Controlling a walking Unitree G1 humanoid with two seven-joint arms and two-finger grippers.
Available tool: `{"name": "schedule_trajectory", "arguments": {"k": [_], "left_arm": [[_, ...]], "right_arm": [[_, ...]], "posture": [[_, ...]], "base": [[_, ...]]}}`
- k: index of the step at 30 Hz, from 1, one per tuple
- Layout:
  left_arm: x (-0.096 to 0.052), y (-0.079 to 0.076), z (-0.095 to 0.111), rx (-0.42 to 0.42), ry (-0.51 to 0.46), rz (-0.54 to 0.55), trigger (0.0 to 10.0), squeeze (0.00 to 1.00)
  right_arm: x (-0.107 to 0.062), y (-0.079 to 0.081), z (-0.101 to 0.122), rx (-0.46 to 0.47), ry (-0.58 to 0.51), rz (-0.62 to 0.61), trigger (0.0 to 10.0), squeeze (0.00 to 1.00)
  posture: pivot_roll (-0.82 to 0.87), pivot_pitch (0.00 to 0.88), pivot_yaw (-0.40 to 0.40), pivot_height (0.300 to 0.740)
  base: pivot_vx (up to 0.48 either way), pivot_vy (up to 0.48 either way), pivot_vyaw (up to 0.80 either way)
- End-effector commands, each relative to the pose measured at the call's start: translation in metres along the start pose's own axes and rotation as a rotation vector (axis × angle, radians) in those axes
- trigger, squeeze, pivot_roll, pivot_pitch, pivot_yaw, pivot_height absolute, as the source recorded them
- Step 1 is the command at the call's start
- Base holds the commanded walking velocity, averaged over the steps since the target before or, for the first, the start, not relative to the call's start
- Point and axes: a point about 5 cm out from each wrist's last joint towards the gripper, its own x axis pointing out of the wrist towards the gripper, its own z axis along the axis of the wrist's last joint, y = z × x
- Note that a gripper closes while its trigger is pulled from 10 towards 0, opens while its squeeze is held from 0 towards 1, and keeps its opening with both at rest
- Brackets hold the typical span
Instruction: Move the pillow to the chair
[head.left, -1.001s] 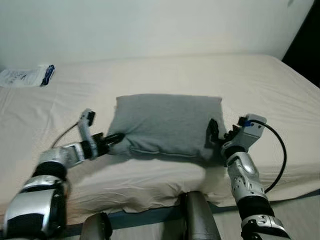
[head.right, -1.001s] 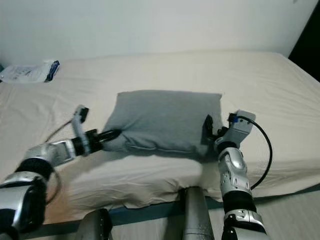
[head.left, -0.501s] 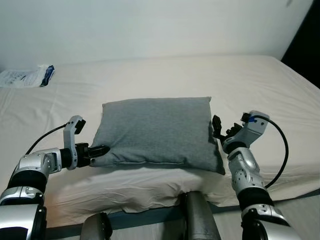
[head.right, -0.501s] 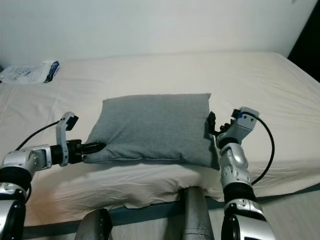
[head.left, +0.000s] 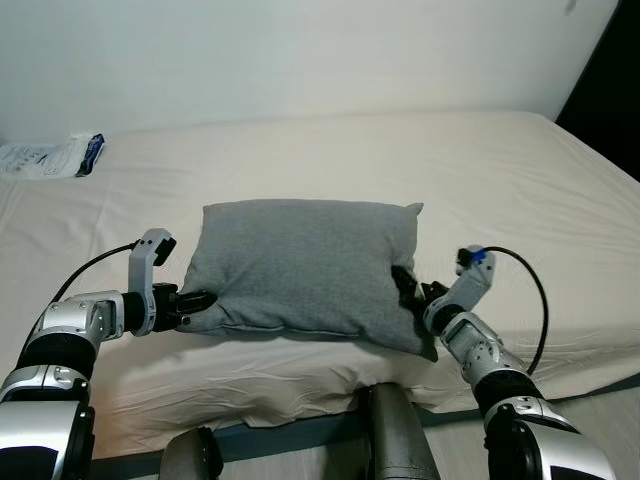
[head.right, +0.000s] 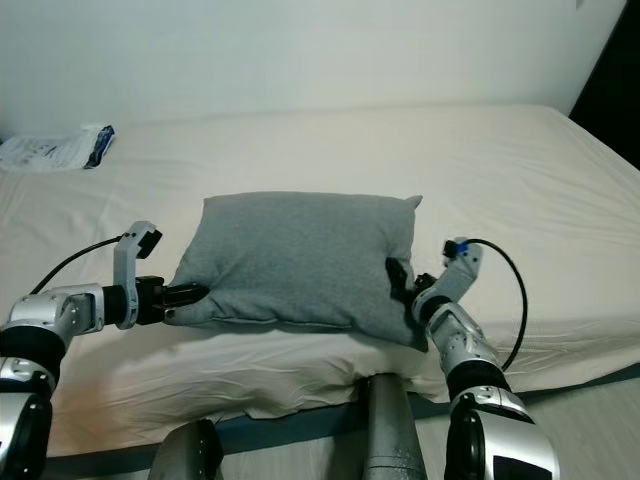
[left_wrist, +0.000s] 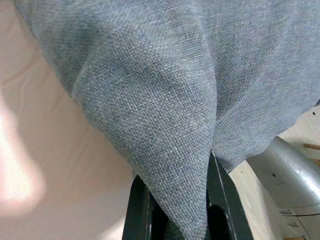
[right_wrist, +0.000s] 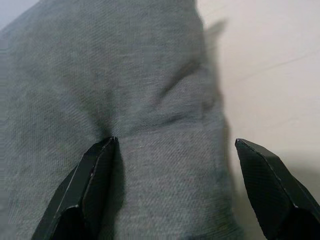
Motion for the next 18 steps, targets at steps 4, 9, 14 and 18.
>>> {"name": "schedule_trajectory", "arguments": {"k": [4,9,14,18], "left_arm": [[0.009,-0.007,0.004,0.039,0.004,-0.018,0.0,0.0],[0.016,-0.012,0.003,0.038,0.002,-0.036,0.0,0.0],[0.026,-0.022,0.001,0.023,-0.015,-0.084,0.0,0.0],[0.034,-0.031,0.0,0.008,-0.047,-0.117,0.0,0.0]], "right_arm": [[0.005,0.039,-0.042,0.053,0.212,0.297,10.0,0.0],[0.004,0.057,-0.047,0.121,0.256,0.475,10.0,0.0],[0.007,0.062,-0.048,0.03,0.244,0.461,0.0,0.0],[0.013,0.055,-0.043,-0.157,0.187,0.296,0.0,0.0]], "posture": [[-0.02,0.036,-0.009,0.526],[-0.01,0.032,-0.016,0.526],[-0.01,0.025,-0.02,0.526],[-0.01,0.013,-0.025,0.526]], "base": [[0.0,0.0,0.0],[0.0,0.0,0.0],[0.0,0.0,0.0],[0.0,0.0,0.0]]}}
